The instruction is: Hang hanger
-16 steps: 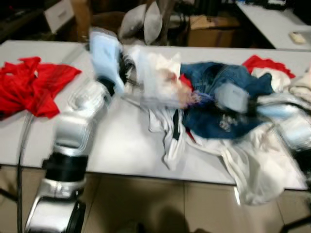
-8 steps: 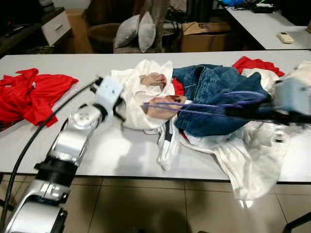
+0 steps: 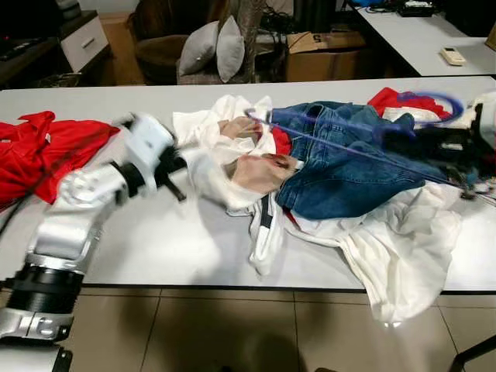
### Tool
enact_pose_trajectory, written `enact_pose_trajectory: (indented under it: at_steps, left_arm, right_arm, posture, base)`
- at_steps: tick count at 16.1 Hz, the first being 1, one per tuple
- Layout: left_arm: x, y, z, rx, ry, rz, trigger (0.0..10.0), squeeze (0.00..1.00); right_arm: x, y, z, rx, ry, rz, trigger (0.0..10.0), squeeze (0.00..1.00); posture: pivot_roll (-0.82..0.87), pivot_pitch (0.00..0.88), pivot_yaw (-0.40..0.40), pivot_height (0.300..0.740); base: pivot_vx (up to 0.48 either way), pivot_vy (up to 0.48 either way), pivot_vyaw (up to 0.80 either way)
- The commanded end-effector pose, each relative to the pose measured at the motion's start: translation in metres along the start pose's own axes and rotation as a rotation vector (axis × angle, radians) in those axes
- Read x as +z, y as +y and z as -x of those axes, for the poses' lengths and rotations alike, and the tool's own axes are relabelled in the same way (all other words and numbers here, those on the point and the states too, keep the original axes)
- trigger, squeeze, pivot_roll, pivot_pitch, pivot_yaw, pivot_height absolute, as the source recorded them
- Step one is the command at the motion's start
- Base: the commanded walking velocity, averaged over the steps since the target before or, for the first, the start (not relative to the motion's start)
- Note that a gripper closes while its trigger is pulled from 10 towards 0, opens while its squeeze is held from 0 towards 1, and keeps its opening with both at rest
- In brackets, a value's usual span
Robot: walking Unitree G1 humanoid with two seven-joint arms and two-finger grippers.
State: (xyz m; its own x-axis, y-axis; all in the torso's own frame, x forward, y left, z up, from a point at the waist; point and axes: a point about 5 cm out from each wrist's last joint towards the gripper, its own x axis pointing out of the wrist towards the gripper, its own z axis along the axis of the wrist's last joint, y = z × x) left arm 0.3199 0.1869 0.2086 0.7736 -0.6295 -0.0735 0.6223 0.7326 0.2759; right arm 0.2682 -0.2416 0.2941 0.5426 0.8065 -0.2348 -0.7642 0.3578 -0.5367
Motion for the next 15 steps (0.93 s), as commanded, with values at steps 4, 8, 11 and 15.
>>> enact_pose_trajectory:
  at_steps: [4,8,11,15]
  left_arm:
    - [0.023,0.003,0.003,0.193,-0.2,0.125,10.0,0.0]
    - [0.014,-0.024,-0.001,0.189,-0.235,0.15,10.0,1.0]
    - [0.011,-0.023,-0.004,0.24,-0.241,0.217,10.0,1.0]
    - [0.011,-0.033,0.004,0.063,-0.075,-0.099,10.0,1.0]
  right_arm:
    - [-0.01,0.005,-0.014,-0.106,-0.045,-0.085,10.0,0.0]
    - [-0.018,0.02,-0.023,-0.109,-0.054,-0.136,10.0,0.0]
    - [-0.019,0.023,-0.024,-0.129,-0.044,-0.151,10.0,0.0]
    - [-0.018,0.024,-0.025,-0.165,-0.052,-0.176,10.0,0.0]
  posture:
    - [-0.14,0.0,0.098,0.74]
    - [-0.15,0.0,0.103,0.74]
    - [-0.16,0.0,0.101,0.74]
    - [-0.15,0.0,0.095,0.74]
  base:
    - [0.0,0.0,0.0]
    - [0.0,0.0,0.0]
    - [0.0,0.0,0.0]
    - [0.0,0.0,0.0]
